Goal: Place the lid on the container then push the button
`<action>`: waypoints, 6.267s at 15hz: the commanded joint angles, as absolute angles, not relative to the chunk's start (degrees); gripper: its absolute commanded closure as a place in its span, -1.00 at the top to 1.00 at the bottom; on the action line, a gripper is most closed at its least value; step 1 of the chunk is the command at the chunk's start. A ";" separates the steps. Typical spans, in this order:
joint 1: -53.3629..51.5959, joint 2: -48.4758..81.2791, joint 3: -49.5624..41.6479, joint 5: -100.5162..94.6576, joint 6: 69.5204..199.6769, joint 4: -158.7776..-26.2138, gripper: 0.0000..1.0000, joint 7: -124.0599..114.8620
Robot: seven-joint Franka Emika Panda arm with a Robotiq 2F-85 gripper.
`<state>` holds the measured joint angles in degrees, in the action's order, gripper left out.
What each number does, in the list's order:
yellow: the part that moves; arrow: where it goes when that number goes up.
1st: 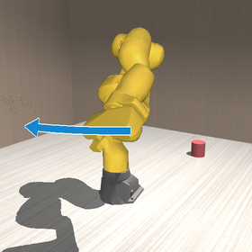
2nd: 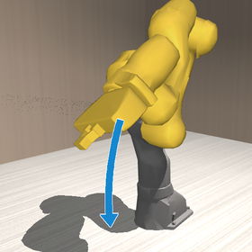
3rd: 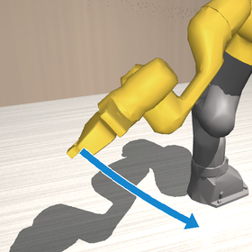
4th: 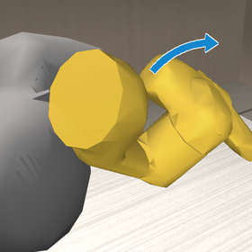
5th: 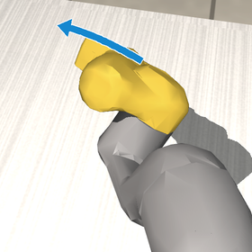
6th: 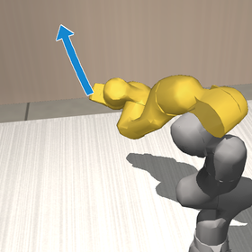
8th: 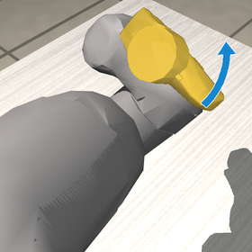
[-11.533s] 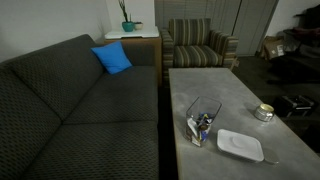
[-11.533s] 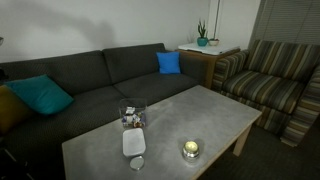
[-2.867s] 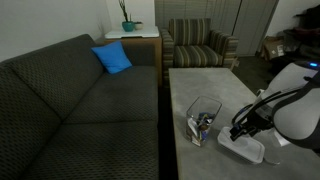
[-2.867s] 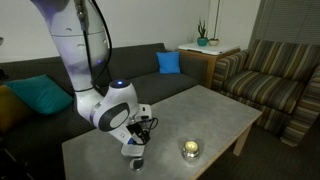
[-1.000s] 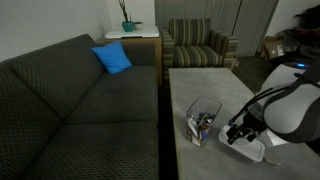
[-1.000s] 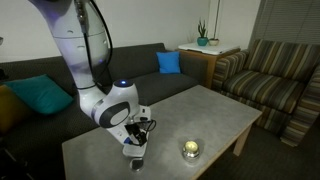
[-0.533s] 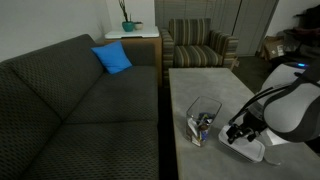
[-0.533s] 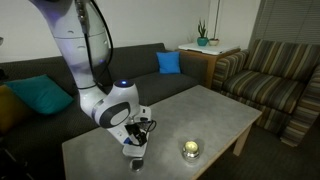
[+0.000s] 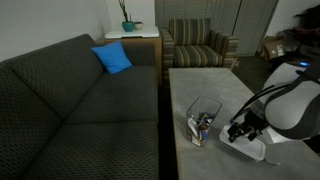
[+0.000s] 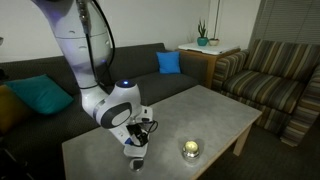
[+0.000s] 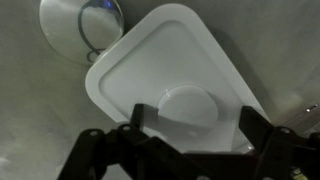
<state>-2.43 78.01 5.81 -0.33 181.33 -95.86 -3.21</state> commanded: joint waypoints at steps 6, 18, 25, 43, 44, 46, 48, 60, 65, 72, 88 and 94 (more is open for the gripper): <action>0.28 77.88 7.70 -0.24 181.16 -95.54 -0.22 -1.47; -2.27 68.48 5.06 -1.92 180.40 -104.19 -0.42 0.81; -6.49 58.30 -0.47 -6.61 179.52 -111.76 -0.42 4.54; -6.45 47.74 1.39 -28.20 178.23 -108.04 -0.42 28.10; -5.96 48.73 2.54 -28.64 178.17 -106.34 -0.42 29.43; -3.76 51.31 6.61 -29.49 176.83 -102.49 -0.42 33.52; -0.44 54.70 12.17 -29.79 173.97 -98.66 -0.42 38.96; 5.03 71.11 24.12 -18.19 155.03 -82.42 -0.42 71.05; 2.51 70.40 22.35 -15.19 149.79 -80.66 -0.42 77.04; -1.07 68.57 19.16 -14.52 150.13 -81.92 -0.42 75.85; -6.27 64.16 12.44 -16.06 152.76 -89.85 -0.42 61.95; -6.78 62.59 12.17 -16.03 153.59 -91.85 0.62 58.59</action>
